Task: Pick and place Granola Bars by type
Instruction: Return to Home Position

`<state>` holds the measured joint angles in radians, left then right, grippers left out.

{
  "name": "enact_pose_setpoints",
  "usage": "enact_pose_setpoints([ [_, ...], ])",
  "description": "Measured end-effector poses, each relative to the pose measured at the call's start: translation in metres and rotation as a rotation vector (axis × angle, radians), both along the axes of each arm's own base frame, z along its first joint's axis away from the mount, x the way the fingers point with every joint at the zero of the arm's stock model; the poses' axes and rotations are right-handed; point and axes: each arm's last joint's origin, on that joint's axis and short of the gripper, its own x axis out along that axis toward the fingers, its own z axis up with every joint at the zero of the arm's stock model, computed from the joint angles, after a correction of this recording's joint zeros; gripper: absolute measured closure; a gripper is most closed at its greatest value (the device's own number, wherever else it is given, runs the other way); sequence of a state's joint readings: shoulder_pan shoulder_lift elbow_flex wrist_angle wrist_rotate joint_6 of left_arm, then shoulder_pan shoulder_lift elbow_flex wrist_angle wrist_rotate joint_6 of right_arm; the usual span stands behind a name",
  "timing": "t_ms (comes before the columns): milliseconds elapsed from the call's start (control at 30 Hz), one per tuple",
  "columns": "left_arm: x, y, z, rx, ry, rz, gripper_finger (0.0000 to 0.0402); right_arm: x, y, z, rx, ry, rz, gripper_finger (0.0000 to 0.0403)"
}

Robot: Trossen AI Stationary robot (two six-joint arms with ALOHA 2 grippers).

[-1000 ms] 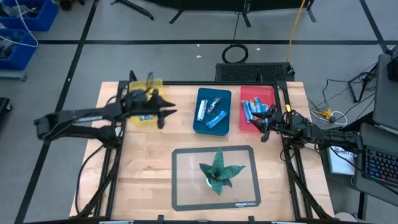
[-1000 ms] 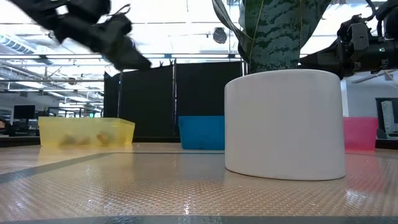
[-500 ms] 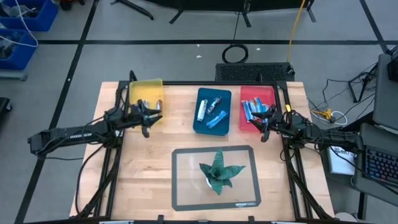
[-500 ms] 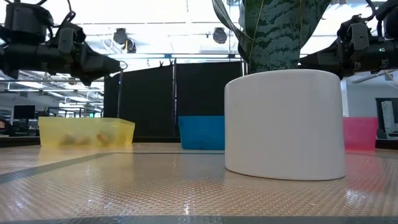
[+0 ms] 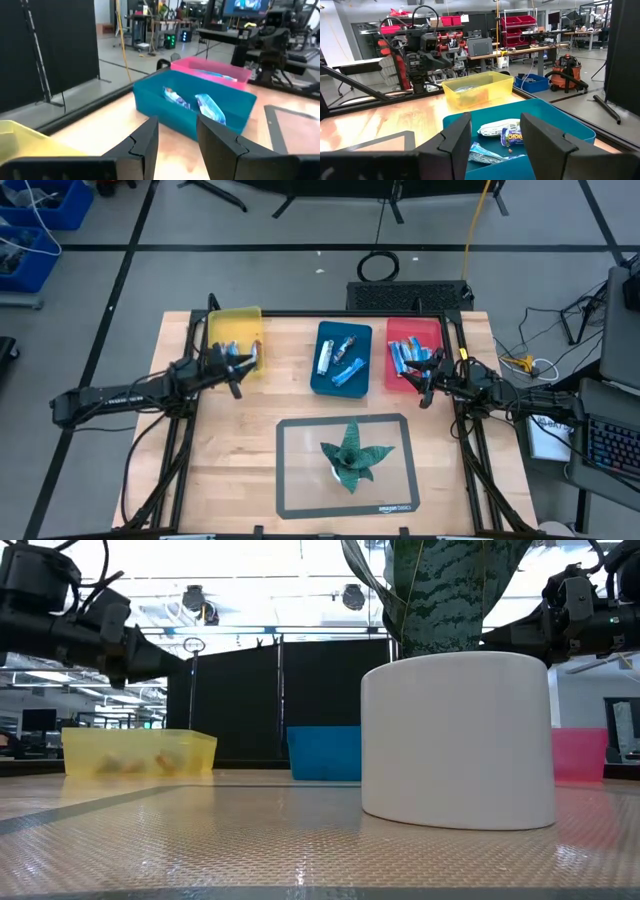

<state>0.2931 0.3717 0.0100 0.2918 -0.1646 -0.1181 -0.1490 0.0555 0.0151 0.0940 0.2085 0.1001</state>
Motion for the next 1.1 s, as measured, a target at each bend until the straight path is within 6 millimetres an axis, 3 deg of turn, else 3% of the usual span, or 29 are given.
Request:
enact_pose_setpoints([
  [300, 0.003, -0.018, -0.001, 0.041, 0.03, 0.012, 0.0265, 0.0, 0.0, 0.0, 0.0, 0.0, 0.0, 0.0243],
  [567, 0.004, -0.032, -0.005, 0.067, 0.077, -0.094, 0.0265, 0.0, 0.0, 0.0, 0.0, 0.0, 0.001, 0.0243],
  [1100, 0.005, -0.04, -0.007, 0.025, 0.085, -0.253, 0.0265, 0.0, 0.0, 0.0, 0.0, 0.0, 0.0, 0.0243],
])
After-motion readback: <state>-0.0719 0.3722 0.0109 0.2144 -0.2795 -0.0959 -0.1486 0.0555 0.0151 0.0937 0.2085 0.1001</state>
